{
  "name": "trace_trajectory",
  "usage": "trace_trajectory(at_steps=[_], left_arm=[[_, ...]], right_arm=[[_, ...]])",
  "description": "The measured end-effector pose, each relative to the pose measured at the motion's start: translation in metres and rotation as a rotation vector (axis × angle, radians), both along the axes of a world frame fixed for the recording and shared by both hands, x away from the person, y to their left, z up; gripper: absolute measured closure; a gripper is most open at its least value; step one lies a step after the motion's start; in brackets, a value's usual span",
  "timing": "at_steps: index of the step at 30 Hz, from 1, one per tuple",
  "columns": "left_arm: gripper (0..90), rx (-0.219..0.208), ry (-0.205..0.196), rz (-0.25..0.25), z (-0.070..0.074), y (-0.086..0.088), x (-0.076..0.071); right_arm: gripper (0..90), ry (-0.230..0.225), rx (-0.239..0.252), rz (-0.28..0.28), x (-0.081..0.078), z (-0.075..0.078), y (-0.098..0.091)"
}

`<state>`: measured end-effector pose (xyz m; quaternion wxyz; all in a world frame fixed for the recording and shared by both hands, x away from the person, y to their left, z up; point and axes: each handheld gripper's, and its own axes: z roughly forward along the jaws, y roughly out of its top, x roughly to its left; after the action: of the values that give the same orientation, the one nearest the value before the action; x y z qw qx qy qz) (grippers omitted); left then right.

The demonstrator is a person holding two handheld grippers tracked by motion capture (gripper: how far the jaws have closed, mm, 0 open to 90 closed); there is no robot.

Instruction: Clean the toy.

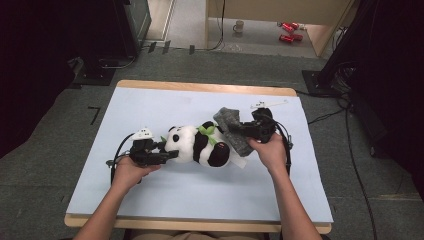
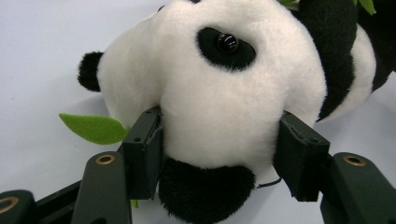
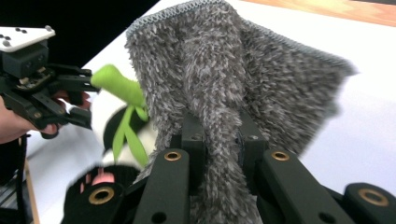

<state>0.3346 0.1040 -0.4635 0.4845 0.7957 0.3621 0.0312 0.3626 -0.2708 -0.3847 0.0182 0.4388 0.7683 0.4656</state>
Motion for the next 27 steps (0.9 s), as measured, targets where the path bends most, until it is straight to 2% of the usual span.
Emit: trace_trajectory(at_steps=[4,9,15,17,27], left_arm=[[39.5,0.007,-0.007,0.012,0.0,-0.001,-0.002],[39.5,0.008,-0.009,0.014,-0.001,-0.001,-0.003],[39.5,0.008,0.003,0.021,0.0,-0.003,-0.001],[39.3,0.004,0.017,0.027,0.0,-0.003,0.0],[39.2,-0.004,0.039,0.022,0.001,-0.003,0.004]], right_arm=[[78.6,0.0,-0.028,0.046,0.006,-0.004,0.021],[78.2,0.038,-0.063,0.091,0.01,-0.018,0.037],[78.2,0.034,-0.078,0.094,0.01,-0.027,0.033],[78.3,0.042,-0.062,0.087,0.009,-0.03,0.03],[78.5,0.054,-0.078,0.074,0.003,-0.037,0.018]])
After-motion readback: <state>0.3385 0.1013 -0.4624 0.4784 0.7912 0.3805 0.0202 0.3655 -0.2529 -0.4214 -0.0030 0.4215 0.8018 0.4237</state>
